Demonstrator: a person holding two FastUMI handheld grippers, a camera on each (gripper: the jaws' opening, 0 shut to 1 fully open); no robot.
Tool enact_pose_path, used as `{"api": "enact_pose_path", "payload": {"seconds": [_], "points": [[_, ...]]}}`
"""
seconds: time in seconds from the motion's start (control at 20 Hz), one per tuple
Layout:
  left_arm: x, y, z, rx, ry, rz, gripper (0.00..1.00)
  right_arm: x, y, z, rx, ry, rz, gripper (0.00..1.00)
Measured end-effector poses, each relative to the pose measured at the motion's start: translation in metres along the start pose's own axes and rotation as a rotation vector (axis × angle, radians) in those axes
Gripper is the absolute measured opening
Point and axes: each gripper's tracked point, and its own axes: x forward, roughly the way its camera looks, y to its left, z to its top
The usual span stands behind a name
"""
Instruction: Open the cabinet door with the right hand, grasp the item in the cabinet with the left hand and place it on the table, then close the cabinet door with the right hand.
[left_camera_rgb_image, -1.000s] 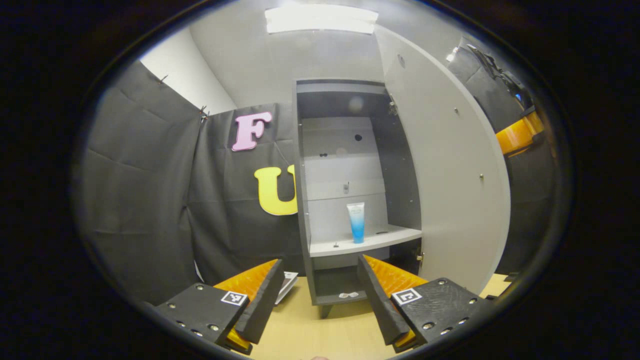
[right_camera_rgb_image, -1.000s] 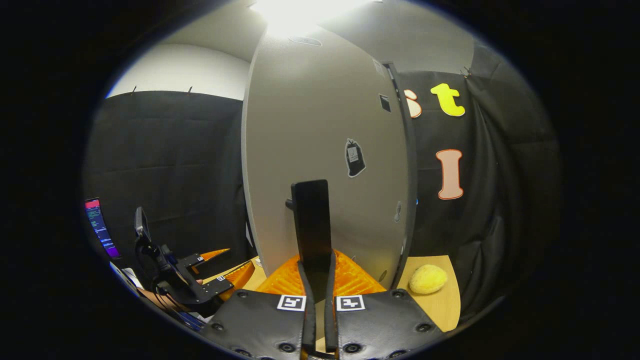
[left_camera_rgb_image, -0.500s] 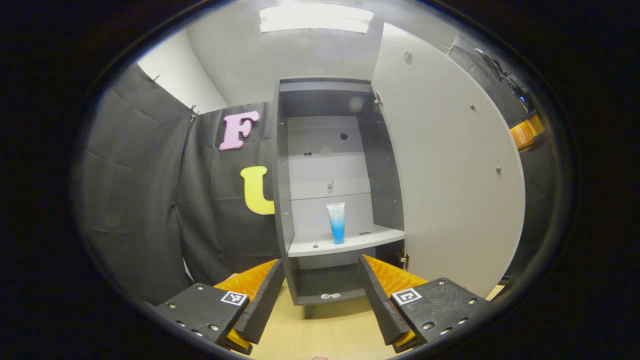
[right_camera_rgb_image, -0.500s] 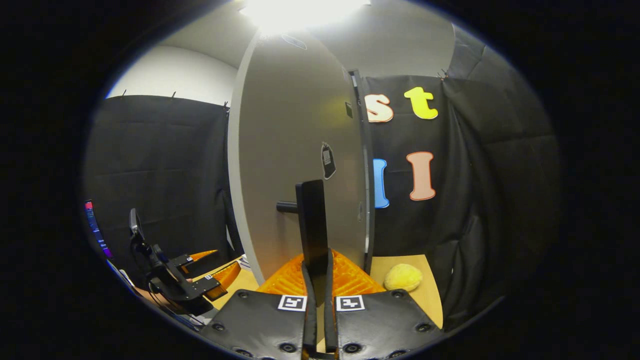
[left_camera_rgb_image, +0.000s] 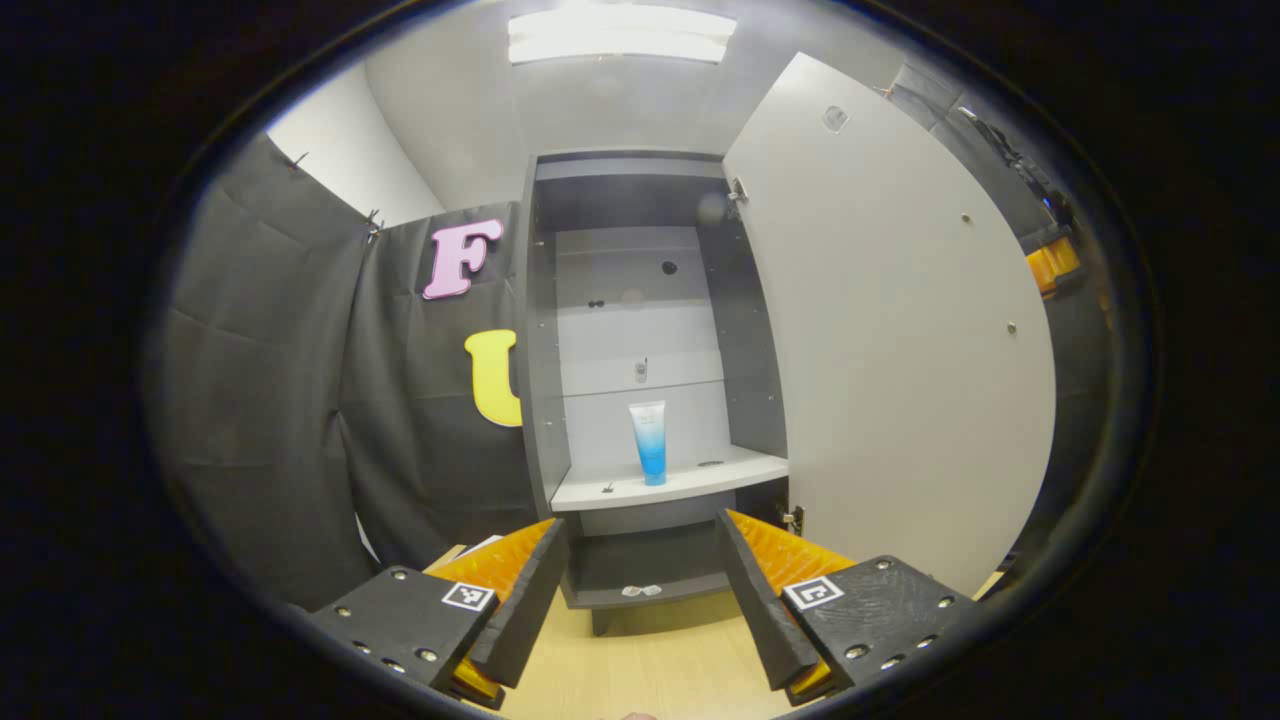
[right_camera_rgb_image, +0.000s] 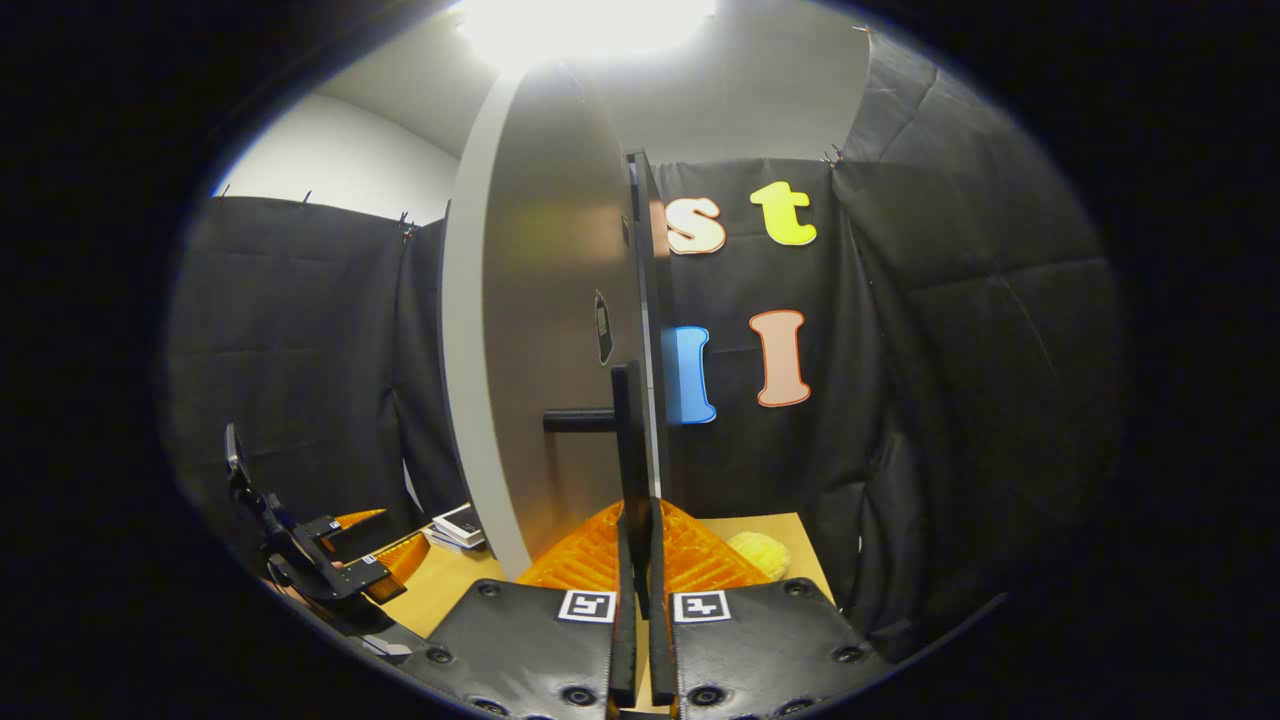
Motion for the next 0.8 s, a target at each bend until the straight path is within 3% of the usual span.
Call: {"api": "enact_pose_path", "payload": {"seconds": [0.05,0.3,0.35,0.45,0.75,0.8], "points": [[0.000,-0.002,0.000,0.003,0.000,-0.001,0.89,0.001,-0.001,0.001,-0.004,-0.009,0.007,0.10],[0.006,-0.007,0.004,0.003,0.000,0.000,0.89,-0.017,-0.004,0.000,-0.015,-0.008,0.010,0.04],[0.007,-0.008,0.005,0.001,-0.001,0.002,0.89,-0.025,0.000,0.000,0.006,-0.014,0.041,0.10],[0.013,-0.012,0.008,0.001,-0.003,0.004,0.89,-0.045,0.001,-0.001,0.021,-0.025,0.055,0.10],[0.032,-0.036,0.028,0.006,-0.032,0.005,0.89,-0.087,-0.058,-0.014,-0.051,-0.034,-0.131,0.04],[0.036,-0.039,0.033,0.003,-0.035,0.010,0.89,-0.093,-0.063,-0.021,-0.048,-0.025,-0.141,0.22]]}}
